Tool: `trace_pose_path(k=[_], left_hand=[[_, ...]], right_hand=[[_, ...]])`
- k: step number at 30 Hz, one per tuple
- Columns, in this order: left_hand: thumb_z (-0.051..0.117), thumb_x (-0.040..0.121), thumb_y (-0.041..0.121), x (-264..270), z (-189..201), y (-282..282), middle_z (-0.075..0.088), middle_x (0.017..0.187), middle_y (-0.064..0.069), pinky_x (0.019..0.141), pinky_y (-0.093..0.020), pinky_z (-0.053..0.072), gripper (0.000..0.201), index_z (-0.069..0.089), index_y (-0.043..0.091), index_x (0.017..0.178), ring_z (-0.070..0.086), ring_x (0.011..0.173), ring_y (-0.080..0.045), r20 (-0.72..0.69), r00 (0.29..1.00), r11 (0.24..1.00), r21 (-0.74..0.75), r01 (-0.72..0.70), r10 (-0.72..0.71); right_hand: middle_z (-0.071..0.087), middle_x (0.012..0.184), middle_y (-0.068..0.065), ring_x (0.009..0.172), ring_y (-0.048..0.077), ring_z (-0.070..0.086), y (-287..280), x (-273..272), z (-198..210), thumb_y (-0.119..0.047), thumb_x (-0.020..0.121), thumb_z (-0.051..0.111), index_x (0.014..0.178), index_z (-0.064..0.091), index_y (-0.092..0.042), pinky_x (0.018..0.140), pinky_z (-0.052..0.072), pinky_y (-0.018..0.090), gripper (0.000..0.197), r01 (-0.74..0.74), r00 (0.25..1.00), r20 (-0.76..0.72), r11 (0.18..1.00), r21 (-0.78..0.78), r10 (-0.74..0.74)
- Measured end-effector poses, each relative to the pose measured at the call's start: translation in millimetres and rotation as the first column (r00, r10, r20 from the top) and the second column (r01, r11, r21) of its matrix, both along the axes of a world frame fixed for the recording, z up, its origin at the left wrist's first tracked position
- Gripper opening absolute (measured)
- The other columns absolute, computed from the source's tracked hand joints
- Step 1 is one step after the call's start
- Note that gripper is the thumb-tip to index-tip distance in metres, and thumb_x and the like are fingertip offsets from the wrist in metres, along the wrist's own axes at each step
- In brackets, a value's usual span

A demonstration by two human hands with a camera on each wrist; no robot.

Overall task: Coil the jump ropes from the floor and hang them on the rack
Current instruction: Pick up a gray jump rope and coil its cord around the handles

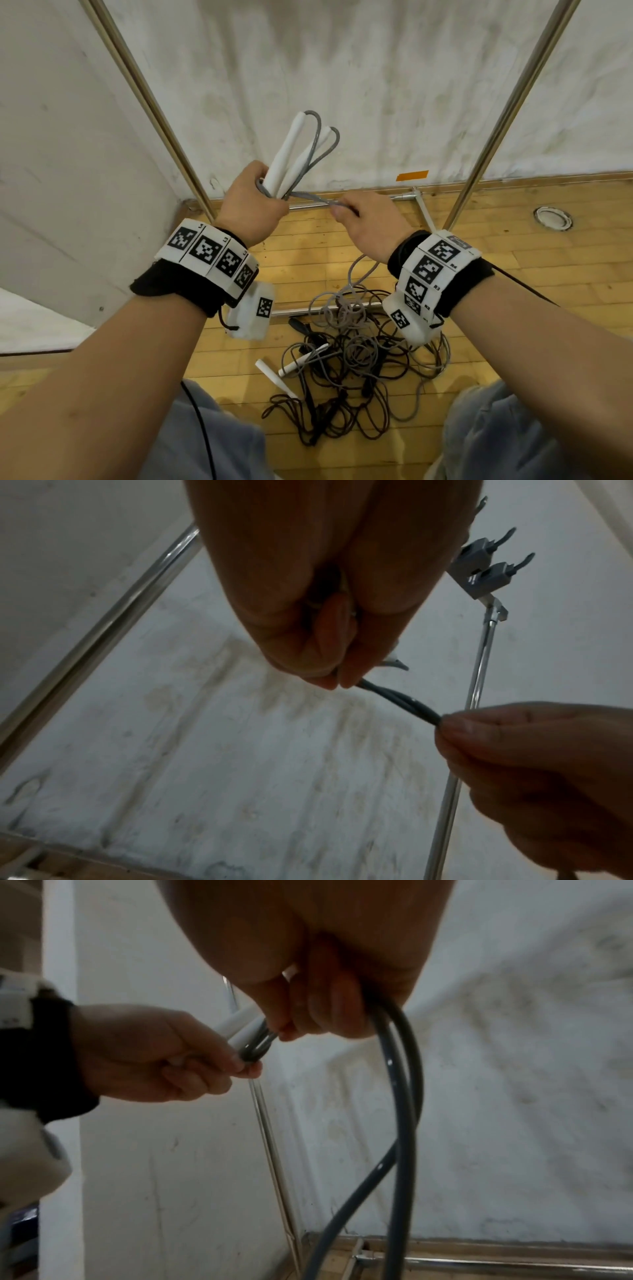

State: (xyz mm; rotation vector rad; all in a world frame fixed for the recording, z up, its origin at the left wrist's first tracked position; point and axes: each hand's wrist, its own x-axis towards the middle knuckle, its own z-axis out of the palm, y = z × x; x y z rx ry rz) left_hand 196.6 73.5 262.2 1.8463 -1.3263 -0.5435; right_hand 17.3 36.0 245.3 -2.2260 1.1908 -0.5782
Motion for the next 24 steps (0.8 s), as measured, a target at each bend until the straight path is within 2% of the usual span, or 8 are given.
trace_pose_path(k=[3,5,7,9,14,18,20,24], left_hand=[[0.066,0.079,0.008,2,-7,-1,0.051,0.080,0.003,0.053,-0.025,0.042,0.026,0.051,0.017,0.099,0.051,0.070,-0.020,0.101,0.994,0.999,-0.008,0.034,-0.033],[0.063,0.082,0.009,0,-14,-2,0.051,0.081,-0.001,0.051,-0.022,0.034,0.021,0.048,0.015,0.094,0.048,0.071,-0.022,0.205,0.978,1.000,0.012,0.018,-0.020],[0.061,0.085,0.012,-5,-20,-3,0.049,0.078,-0.001,0.050,-0.023,0.030,0.019,0.044,0.016,0.091,0.047,0.069,-0.022,0.276,0.961,1.000,0.031,-0.001,-0.008],[0.060,0.086,0.015,-12,-26,-4,0.048,0.075,0.001,0.054,-0.027,0.033,0.020,0.040,0.018,0.089,0.046,0.067,-0.022,0.345,0.938,0.999,0.046,0.012,-0.027],[0.057,0.082,0.025,-21,-34,-2,0.045,0.072,0.004,0.058,-0.031,0.031,0.022,0.039,0.019,0.094,0.044,0.065,-0.022,0.517,0.840,0.979,0.188,0.078,-0.166],[0.055,0.083,0.026,-16,-35,-5,0.041,0.067,0.007,0.053,-0.030,0.028,0.022,0.035,0.020,0.091,0.042,0.059,-0.019,0.534,0.835,0.985,0.166,0.056,-0.137],[0.056,0.084,0.026,-13,-37,-5,0.043,0.068,0.006,0.056,-0.029,0.031,0.023,0.035,0.020,0.092,0.045,0.061,-0.022,0.549,0.829,0.990,0.141,0.029,-0.103],[0.055,0.087,0.029,-11,-42,-3,0.043,0.070,0.005,0.052,-0.030,0.031,0.024,0.033,0.021,0.090,0.044,0.061,-0.025,0.622,0.775,0.991,0.133,0.030,-0.107]], right_hand=[[0.048,0.064,-0.005,0.060,0.013,0.045,1,-1,4,-0.030,0.098,0.040,0.069,0.050,-0.020,0.053,0.034,0.022,0.033,-0.045,0.999,-0.018,0.998,0.048,0.046],[0.047,0.063,-0.005,0.058,0.010,0.043,8,4,10,-0.030,0.099,0.038,0.075,0.057,-0.011,0.050,0.032,0.012,0.036,-0.093,0.996,-0.002,0.994,0.048,0.093],[0.048,0.064,-0.003,0.057,0.008,0.042,15,9,15,-0.029,0.100,0.036,0.078,0.058,-0.009,0.050,0.030,0.013,0.038,-0.132,0.991,0.020,0.990,0.056,0.131],[0.046,0.062,-0.004,0.056,0.009,0.041,22,13,18,-0.029,0.100,0.036,0.078,0.058,-0.009,0.050,0.028,0.018,0.037,-0.173,0.985,0.009,0.983,0.062,0.173],[0.046,0.058,-0.007,0.054,0.009,0.042,32,17,11,-0.029,0.099,0.038,0.082,0.061,-0.011,0.048,0.028,0.018,0.033,-0.197,0.978,-0.050,0.978,0.062,0.201],[0.038,0.054,-0.008,0.050,0.008,0.035,32,13,8,-0.029,0.096,0.044,0.059,0.040,-0.024,0.052,0.031,0.015,0.038,-0.199,0.980,0.030,0.979,0.038,0.198],[0.037,0.056,-0.007,0.051,0.009,0.033,32,9,8,-0.029,0.096,0.045,0.059,0.035,-0.024,0.049,0.028,0.019,0.039,-0.198,0.980,0.023,0.979,0.045,0.197],[0.043,0.061,-0.005,0.055,0.012,0.039,23,2,8,-0.030,0.097,0.043,0.064,0.038,-0.025,0.051,0.025,0.026,0.034,-0.181,0.980,-0.086,0.983,0.025,0.182]])
